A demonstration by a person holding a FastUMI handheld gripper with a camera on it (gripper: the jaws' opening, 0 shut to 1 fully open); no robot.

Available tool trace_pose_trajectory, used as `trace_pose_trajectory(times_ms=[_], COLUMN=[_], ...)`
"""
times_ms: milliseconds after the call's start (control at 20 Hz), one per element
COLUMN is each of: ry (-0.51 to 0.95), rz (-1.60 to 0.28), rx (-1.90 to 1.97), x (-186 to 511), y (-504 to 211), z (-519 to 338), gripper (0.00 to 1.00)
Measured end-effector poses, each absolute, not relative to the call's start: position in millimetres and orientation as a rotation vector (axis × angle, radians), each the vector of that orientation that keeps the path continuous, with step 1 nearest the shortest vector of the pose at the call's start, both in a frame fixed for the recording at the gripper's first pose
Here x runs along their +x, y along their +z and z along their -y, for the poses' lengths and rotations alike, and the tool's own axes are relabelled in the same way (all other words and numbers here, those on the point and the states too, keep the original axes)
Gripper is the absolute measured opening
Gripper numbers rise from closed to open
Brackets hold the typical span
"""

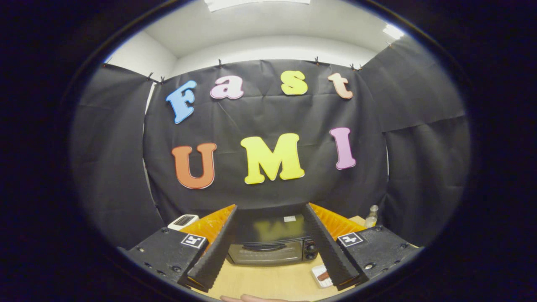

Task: Open the toaster oven, put the food inside, and close the toaster oven door.

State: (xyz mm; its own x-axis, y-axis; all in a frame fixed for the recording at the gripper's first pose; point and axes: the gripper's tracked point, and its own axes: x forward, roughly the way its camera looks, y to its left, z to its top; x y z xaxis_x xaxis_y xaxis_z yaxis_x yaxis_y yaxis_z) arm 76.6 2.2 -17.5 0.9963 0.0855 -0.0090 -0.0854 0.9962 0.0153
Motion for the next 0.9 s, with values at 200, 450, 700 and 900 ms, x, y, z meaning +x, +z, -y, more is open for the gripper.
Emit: trace_pose_trajectory(times_ms=[200,450,700,900], ry=[0.085,0.116,0.096,0.088], rz=[-0.042,-0.106,-0.227,-0.37], rx=[0.023,-0.024,-0.039,-0.09], x=[130.4,195.6,236.8,257.1], y=[-45.0,-95.5,-165.5,-225.8], z=[0.1,-14.2,-18.2,-24.4], gripper=[0.99,0.99,1.0,1.0])
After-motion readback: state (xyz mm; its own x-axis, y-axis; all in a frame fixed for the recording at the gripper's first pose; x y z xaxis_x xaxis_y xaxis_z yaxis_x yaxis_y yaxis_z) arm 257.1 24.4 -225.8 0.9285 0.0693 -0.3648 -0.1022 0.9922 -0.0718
